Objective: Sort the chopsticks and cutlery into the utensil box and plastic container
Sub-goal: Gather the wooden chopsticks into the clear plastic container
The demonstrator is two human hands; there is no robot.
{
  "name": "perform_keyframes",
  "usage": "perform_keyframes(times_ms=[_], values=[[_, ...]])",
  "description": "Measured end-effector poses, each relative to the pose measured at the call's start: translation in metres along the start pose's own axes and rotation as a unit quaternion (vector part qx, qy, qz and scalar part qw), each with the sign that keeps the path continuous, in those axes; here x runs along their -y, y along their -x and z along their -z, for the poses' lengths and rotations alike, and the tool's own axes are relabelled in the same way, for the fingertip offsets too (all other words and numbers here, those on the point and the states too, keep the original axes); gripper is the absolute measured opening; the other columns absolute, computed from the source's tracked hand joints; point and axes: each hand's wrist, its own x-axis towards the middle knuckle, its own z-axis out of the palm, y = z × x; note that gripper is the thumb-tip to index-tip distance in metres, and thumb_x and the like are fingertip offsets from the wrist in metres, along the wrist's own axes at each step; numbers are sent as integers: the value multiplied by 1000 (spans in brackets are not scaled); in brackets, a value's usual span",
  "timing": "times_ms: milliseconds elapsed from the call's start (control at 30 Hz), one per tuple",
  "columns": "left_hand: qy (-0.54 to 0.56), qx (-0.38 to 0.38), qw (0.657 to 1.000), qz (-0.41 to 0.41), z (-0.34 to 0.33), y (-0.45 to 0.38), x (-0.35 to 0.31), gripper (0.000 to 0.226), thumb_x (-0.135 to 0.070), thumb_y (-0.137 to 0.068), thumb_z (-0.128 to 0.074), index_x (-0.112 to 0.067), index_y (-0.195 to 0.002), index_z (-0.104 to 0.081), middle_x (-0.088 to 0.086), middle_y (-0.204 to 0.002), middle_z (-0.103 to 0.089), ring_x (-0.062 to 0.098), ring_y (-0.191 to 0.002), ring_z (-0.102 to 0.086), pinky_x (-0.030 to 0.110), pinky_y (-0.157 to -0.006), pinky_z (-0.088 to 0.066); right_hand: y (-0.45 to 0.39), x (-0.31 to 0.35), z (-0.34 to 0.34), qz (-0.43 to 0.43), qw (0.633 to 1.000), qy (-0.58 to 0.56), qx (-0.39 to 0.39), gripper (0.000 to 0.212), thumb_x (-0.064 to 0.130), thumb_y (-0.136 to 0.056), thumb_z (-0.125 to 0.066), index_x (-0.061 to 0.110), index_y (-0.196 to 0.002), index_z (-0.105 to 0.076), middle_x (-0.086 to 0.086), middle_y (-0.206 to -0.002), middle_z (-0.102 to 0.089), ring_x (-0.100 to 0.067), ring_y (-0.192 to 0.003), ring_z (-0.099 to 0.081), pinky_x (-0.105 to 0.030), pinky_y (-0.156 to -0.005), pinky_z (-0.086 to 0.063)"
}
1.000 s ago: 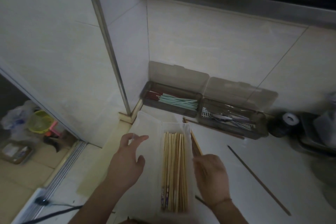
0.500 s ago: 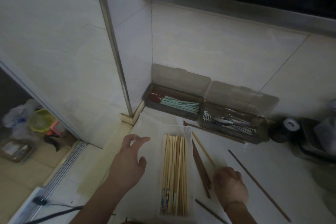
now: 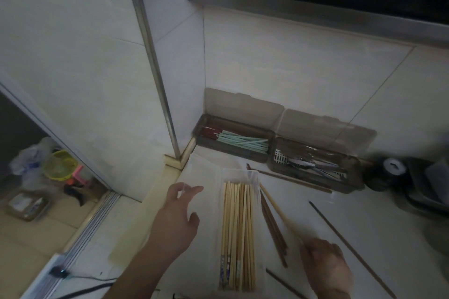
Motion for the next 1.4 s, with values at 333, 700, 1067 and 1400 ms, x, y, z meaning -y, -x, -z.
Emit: perform_keyframes(times_ms=[333,700,1067,1400], values=[[-3,1,1000,-3,-1,-2,-1,60,-14,-84,-66,-39,-135,-48,-11,-136,-30,8,-72,-59,23,-70,-51,29,68,42,-40,899,-384,-205,28,2,-80,-65,29,-73,-60,0,-69,-60,-13,-59,-54,-23,-48,-41],[5,-5,1000,-5,-2,-1,-1,60,-12,-85,-66,-39,-135,-49,-10,-136,-32,7,-70,-57,15,-65,-43,42,99,12,362,920,-23,-148,6,24,-65,-61,25,-66,-67,8,-58,-57,-19,-64,-53,-32,-75,-41],[17,-1,1000,-10,-3,-1,2,60,-11,-84,-67,-37,-135,-49,-11,-137,-32,2,-69,-56,5,-60,-35,15,48,3,276,944,-143,-106,21,31,-88,-53,21,-91,-71,7,-94,-67,-12,-95,-58,-33,-87,-46],[15,8,1000,1,-3,-1,2,61,-12,-85,-66,-38,-137,-47,-11,-137,-29,1,-68,-57,6,-56,-38,-8,-73,23,-209,965,150,42,30,43,-88,-56,27,-112,-66,-5,-124,-55,-30,-111,-39,-36,-88,-36]])
